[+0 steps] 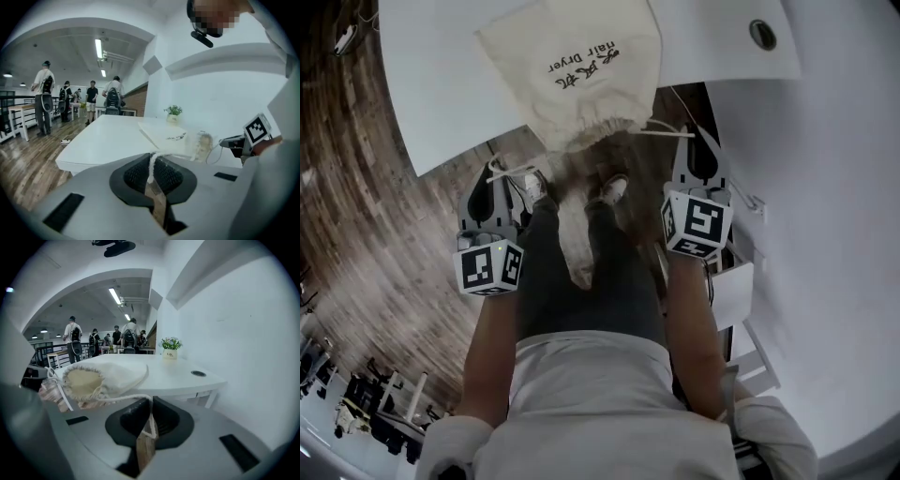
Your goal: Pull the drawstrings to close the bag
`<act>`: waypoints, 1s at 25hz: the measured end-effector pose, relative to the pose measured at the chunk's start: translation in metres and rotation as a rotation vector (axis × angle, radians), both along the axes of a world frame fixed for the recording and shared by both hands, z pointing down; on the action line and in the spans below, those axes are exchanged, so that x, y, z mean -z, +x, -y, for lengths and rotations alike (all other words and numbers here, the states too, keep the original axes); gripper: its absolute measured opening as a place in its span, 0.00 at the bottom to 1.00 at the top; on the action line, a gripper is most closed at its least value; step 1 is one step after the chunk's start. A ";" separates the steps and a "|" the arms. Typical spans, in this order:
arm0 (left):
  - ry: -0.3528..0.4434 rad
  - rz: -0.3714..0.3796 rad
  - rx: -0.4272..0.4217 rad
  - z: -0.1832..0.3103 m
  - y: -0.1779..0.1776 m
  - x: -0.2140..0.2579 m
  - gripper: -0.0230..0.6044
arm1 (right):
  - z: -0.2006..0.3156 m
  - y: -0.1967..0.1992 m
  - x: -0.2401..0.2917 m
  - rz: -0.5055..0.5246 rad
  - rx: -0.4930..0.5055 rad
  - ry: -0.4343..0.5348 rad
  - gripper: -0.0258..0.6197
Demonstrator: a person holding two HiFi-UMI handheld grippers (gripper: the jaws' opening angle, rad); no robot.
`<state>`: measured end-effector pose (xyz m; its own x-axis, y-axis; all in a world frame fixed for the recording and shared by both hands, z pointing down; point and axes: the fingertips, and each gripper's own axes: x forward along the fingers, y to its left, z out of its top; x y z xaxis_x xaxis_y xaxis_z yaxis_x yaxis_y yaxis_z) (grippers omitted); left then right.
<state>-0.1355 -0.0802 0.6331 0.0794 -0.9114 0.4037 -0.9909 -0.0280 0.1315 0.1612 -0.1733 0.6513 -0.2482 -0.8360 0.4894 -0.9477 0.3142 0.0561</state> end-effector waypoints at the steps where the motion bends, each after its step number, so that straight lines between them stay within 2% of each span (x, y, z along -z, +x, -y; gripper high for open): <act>1: 0.008 -0.006 0.022 0.002 -0.005 0.008 0.08 | 0.004 0.002 0.006 -0.008 0.010 0.007 0.11; 6: 0.062 0.059 0.069 0.022 -0.019 0.044 0.08 | 0.020 0.015 0.033 -0.081 -0.004 0.018 0.11; 11: 0.114 0.058 0.172 0.039 -0.058 0.078 0.08 | 0.033 0.023 0.070 -0.103 -0.008 0.064 0.11; 15: 0.122 0.115 0.178 0.038 -0.070 0.097 0.08 | 0.031 0.033 0.088 -0.135 -0.012 0.080 0.11; 21: 0.102 0.079 0.252 0.034 -0.091 0.112 0.08 | 0.030 0.039 0.114 -0.248 0.017 0.106 0.11; 25: 0.133 0.113 0.265 0.036 -0.111 0.135 0.08 | 0.031 0.044 0.147 -0.268 0.019 0.157 0.11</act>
<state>-0.2461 -0.1161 0.4985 -0.2061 -0.9399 0.2723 -0.9743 0.2231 0.0325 0.2055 -0.2047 0.5046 -0.1440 -0.9031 0.4045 -0.8868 0.2992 0.3523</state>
